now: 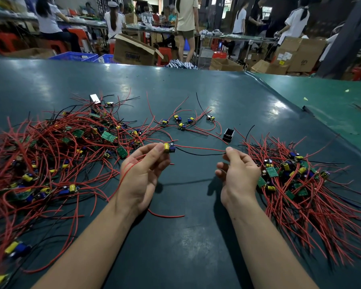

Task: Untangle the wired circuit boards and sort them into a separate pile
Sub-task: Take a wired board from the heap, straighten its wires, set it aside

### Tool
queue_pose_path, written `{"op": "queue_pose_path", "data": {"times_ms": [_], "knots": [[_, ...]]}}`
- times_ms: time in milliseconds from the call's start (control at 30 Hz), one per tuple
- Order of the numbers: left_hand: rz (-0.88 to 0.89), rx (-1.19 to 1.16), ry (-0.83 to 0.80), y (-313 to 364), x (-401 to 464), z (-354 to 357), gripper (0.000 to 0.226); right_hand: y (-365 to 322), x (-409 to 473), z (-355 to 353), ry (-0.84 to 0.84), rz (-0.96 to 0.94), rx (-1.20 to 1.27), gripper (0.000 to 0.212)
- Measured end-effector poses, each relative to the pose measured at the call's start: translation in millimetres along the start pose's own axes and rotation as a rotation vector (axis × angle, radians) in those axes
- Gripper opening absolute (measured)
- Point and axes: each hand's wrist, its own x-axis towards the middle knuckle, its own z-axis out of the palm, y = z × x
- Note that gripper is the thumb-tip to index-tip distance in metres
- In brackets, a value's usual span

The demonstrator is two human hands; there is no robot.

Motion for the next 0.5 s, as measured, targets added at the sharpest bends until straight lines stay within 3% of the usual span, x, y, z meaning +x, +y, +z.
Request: {"op": "queue_pose_path", "data": {"times_ms": [133, 333, 400, 500], "knots": [[0.018, 0.002, 0.004, -1.8, -0.2, -0.5, 0.012, -3.6, 1.4, -0.7, 0.012, 0.014, 0.045, 0.016], [-0.026, 0.037, 0.014, 0.0, 1.2, -1.8, 0.021, -6.9, 2.0, -4.9, -0.078, 0.265, 0.195, 0.028], [-0.094, 0.098, -0.036, 0.3, -0.7, -0.7, 0.028, -7.4, 1.8, -4.0, -0.181, 0.277, 0.071, 0.030], [-0.266, 0.240, -0.192, -0.1, -6.5, 1.4, 0.032, -5.1, -7.9, 0.3, -0.544, 0.279, -0.255, 0.030]]}}
